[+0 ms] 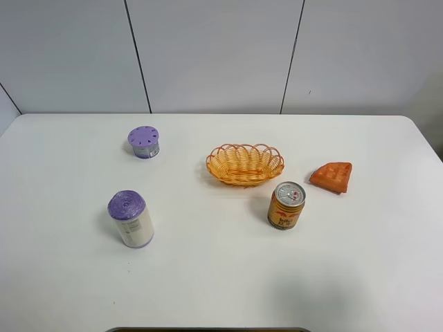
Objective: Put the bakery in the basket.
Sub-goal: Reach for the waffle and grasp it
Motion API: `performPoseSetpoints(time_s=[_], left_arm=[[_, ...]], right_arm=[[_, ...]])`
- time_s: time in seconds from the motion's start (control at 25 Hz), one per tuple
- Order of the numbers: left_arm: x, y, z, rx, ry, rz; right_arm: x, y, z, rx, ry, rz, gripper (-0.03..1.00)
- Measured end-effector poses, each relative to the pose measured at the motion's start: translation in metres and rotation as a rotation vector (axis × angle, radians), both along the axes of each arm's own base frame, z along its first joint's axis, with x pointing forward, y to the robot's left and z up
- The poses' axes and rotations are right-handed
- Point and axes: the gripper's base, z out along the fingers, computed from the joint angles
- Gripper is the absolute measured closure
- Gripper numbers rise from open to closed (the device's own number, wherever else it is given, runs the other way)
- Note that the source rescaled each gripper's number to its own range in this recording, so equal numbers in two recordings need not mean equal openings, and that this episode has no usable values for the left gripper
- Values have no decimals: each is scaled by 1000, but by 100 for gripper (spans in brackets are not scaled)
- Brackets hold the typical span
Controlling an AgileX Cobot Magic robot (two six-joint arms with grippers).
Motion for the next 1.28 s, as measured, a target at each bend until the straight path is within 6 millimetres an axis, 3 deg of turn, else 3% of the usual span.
performPoseSetpoints(time_s=[0.16, 0.48, 0.8, 1.28], left_arm=[[0, 0, 0, 0, 0, 0], [0, 0, 0, 0, 0, 0], [0, 0, 0, 0, 0, 0], [0, 0, 0, 1, 0, 0]], right_arm=[[13, 0, 3, -28, 97, 18, 22], [48, 0, 30, -111, 216, 94, 22], [97, -1, 51, -256, 354, 192, 22], [173, 0, 46, -540, 555, 471, 22]])
